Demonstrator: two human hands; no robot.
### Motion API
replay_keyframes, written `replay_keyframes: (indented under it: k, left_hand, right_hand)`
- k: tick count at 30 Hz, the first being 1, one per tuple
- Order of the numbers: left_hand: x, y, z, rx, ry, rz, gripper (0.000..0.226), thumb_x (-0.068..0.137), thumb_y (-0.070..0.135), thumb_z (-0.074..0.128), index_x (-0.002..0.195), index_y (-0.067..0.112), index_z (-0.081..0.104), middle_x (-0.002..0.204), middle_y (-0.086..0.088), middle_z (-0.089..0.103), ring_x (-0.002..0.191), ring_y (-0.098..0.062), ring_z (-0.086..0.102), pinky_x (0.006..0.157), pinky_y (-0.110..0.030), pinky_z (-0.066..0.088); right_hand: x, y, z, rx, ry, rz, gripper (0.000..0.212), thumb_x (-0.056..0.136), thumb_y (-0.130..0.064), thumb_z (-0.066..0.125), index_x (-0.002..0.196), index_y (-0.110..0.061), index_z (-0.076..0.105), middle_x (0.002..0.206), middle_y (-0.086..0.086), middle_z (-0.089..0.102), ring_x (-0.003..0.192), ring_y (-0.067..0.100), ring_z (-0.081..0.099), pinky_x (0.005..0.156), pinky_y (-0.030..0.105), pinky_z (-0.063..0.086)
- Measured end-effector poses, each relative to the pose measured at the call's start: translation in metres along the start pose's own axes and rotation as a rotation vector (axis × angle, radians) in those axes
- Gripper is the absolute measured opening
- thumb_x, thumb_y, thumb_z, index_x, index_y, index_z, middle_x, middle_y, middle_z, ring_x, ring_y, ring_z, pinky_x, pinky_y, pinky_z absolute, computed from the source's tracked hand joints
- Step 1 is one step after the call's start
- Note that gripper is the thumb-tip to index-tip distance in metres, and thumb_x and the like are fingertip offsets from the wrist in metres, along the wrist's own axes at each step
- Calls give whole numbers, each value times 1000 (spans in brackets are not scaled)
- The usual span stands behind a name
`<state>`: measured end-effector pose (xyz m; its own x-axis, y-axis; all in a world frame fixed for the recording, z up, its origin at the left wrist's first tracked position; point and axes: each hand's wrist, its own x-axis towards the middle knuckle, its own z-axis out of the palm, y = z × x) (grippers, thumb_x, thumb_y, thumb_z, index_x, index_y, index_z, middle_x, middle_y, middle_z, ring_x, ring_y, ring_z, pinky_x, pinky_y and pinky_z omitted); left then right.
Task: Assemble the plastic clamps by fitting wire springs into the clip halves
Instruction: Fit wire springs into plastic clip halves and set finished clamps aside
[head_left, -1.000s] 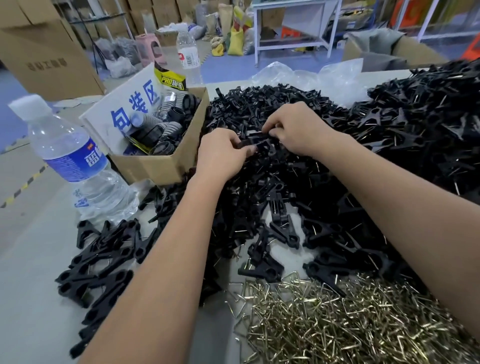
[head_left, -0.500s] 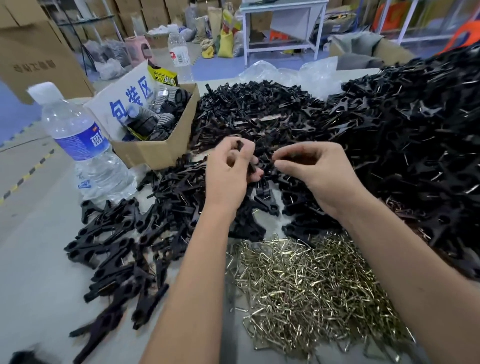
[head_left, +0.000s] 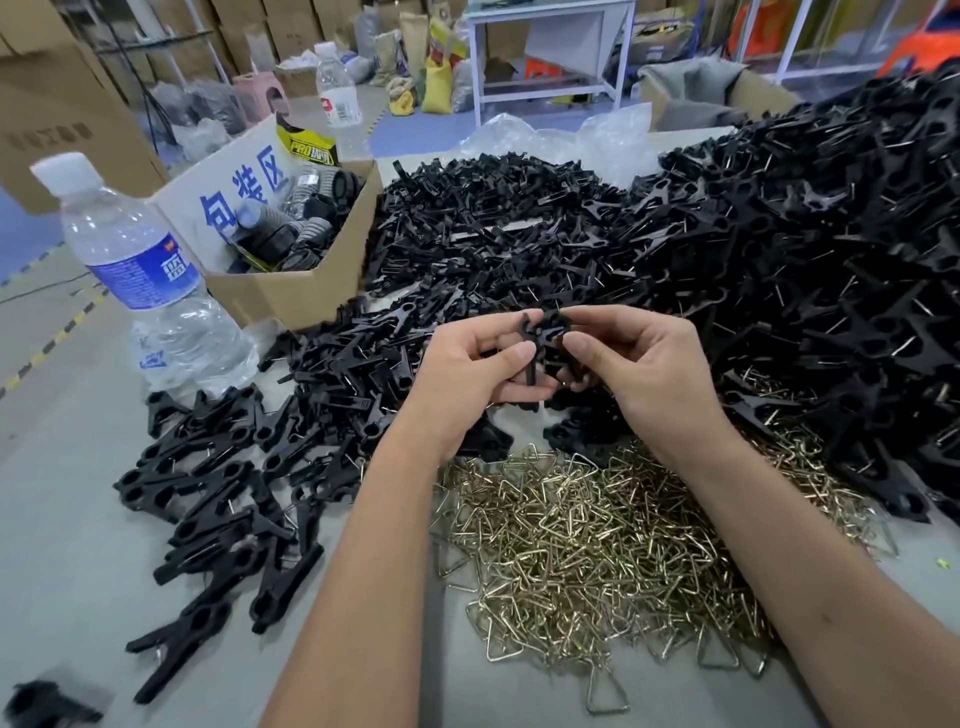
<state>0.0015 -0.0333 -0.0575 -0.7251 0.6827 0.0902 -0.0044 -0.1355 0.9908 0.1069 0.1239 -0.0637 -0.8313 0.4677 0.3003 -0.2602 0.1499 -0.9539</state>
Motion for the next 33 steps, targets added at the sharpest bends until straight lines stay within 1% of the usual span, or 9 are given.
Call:
replay_keyframes:
  k: [2, 5, 11, 13, 16, 19, 21, 28, 33]
  left_hand:
    - [-1, -1, 1, 8, 5, 0, 32, 99, -7, 59, 126, 7, 69, 94, -14, 76, 82, -32, 78, 72, -35, 65]
    - [-2, -1, 1, 6, 10, 0, 25, 98, -7, 61, 118, 4, 72, 96, -14, 78, 79, -33, 78, 68, -32, 64]
    - [-2, 0, 3, 51, -5, -12, 22, 96, -4, 67, 116, 1, 73, 101, -22, 77, 81, -38, 78, 68, -32, 65]
    - [-2, 0, 3, 68, 6, -14, 21, 95, -3, 69, 115, 2, 74, 99, -23, 77, 81, -35, 77, 66, -30, 64]
    - [-2, -2, 3, 116, 35, 13, 19, 93, -1, 72, 111, 3, 76, 94, -22, 77, 75, -23, 73, 62, -24, 60]
    - [-1, -3, 2, 99, 43, 24, 19, 92, -1, 72, 110, 2, 77, 85, -15, 76, 69, -15, 68, 63, -23, 58]
    - [-1, -4, 1, 70, 52, 21, 18, 92, -1, 72, 109, 3, 78, 83, -11, 77, 69, -13, 69, 65, -23, 60]
    - [0, -3, 1, 35, 74, 10, 16, 92, 2, 74, 104, 10, 80, 84, -8, 78, 69, -12, 69, 66, -24, 61]
    - [0, -3, 0, 35, 80, 8, 16, 91, 2, 75, 105, 8, 80, 88, -15, 79, 71, -16, 71, 66, -24, 62]
  right_hand:
    - [-1, 0, 0, -13, 6, 0, 23, 92, -7, 76, 115, -9, 77, 95, 7, 80, 81, 25, 77, 71, 29, 62]
    - [-1, 0, 1, -21, 3, -9, 22, 92, -7, 76, 113, -8, 78, 96, 3, 81, 83, 21, 78, 74, 28, 63]
    - [-2, 0, 2, 27, -8, -9, 21, 90, -7, 78, 111, -7, 78, 94, 3, 81, 85, 22, 78, 73, 25, 61]
    - [-2, 0, 1, 36, -14, -7, 20, 90, -7, 78, 110, -9, 78, 93, 5, 81, 82, 23, 78, 72, 26, 62]
    - [-2, 2, -2, 3, -43, -2, 20, 94, -10, 75, 113, -12, 79, 92, 5, 81, 84, 25, 79, 77, 32, 64]
    - [-2, 3, -2, 45, -38, 22, 20, 95, -6, 74, 113, -11, 79, 93, 6, 81, 83, 25, 79, 76, 31, 64]
    - [-3, 3, 0, 85, -12, 22, 18, 94, -5, 74, 111, -10, 79, 93, 8, 81, 82, 27, 79, 75, 32, 64]
    - [-3, 4, 2, 95, 57, 6, 12, 93, -7, 76, 104, -12, 81, 91, 10, 80, 80, 30, 79, 75, 35, 65]
    - [-4, 2, 4, 84, 47, 6, 12, 92, -5, 77, 103, -9, 80, 89, 9, 81, 79, 28, 79, 72, 31, 64]
